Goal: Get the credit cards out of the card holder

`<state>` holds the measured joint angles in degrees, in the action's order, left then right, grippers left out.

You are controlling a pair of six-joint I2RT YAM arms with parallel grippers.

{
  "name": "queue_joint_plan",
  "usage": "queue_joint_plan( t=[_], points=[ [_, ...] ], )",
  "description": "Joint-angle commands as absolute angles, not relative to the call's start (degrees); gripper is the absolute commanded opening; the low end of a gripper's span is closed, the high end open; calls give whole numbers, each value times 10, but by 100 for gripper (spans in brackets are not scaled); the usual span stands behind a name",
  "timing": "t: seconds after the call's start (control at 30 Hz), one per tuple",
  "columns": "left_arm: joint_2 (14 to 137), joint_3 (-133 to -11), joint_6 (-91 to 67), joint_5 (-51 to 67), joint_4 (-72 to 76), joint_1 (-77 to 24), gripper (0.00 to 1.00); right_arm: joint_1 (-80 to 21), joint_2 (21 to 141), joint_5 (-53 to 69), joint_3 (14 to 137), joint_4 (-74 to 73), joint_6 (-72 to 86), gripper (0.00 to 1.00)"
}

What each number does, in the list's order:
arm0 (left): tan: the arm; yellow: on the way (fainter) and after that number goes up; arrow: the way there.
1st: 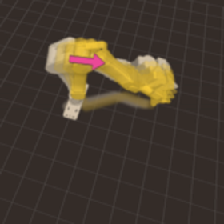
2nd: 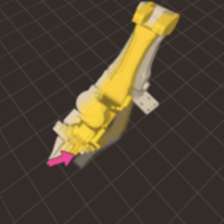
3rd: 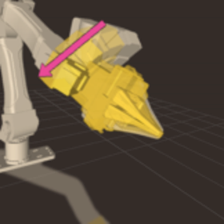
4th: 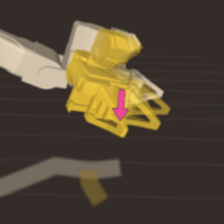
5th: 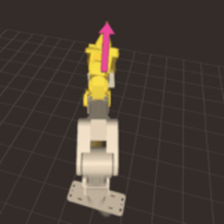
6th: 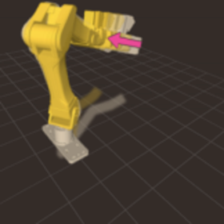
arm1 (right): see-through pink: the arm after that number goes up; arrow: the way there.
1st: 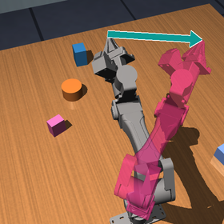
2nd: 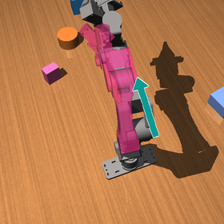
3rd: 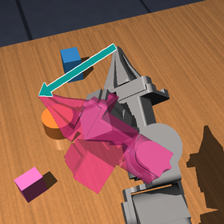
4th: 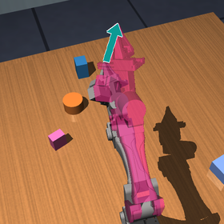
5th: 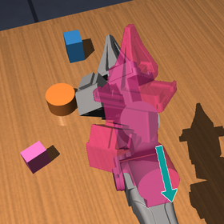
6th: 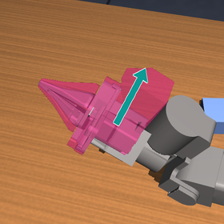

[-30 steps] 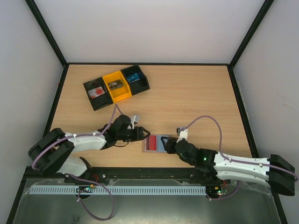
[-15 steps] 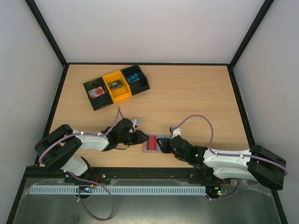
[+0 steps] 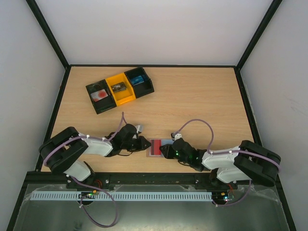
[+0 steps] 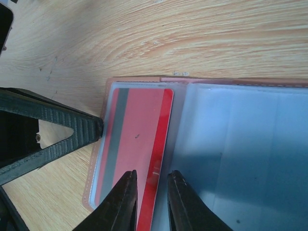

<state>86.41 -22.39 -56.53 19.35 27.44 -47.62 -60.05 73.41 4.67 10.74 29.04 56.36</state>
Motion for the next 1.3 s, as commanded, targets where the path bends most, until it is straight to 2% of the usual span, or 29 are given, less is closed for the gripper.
queue_joint_plan(
  t=[0.0,0.53,0.63,0.9,1.1,1.27],
  points=[
    [878,-216,-556,188,286,-480,15,-594,741,59,104,313,564,19],
    [881,-219,-546,176,274,-480,5,-584,761,65,97,332,577,14],
    [876,-220,-549,183,277,-480,6,-582,766,69,97,337,579,13],
    [819,-237,-558,185,248,-480,17,-579,769,69,94,340,582,13],
    [825,-230,-568,198,267,-480,17,-578,776,72,95,343,584,13],
    [866,-214,-584,227,332,-480,11,-577,776,73,94,343,584,13]
  ],
)
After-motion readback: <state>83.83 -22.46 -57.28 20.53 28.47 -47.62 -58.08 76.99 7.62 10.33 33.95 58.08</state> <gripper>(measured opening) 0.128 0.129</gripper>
